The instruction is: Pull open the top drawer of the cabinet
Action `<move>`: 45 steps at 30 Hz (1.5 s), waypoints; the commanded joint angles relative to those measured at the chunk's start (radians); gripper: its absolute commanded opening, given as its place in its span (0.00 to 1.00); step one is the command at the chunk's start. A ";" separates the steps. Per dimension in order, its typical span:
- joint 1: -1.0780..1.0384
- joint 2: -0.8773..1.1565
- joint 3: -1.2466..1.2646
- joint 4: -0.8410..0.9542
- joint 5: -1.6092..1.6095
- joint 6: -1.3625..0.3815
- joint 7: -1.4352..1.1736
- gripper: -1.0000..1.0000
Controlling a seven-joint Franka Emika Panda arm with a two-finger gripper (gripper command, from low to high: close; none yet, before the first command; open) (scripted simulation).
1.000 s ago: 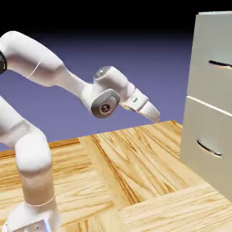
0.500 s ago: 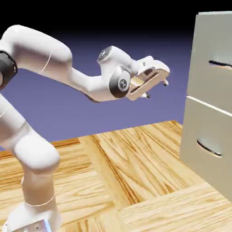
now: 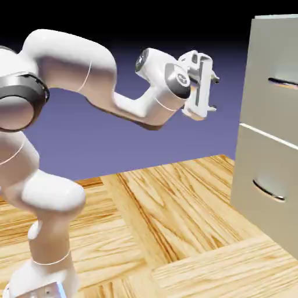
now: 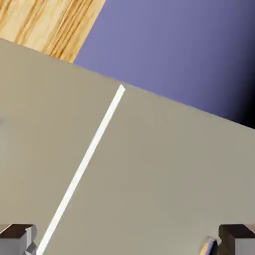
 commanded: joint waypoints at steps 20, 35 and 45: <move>0.514 0.050 -0.496 0.346 -0.870 -0.023 -0.716 0.50; 0.880 0.072 -0.845 0.588 -1.416 -0.035 -1.192 0.50; 1.191 -0.006 -1.113 0.766 -1.321 -0.012 -1.342 0.00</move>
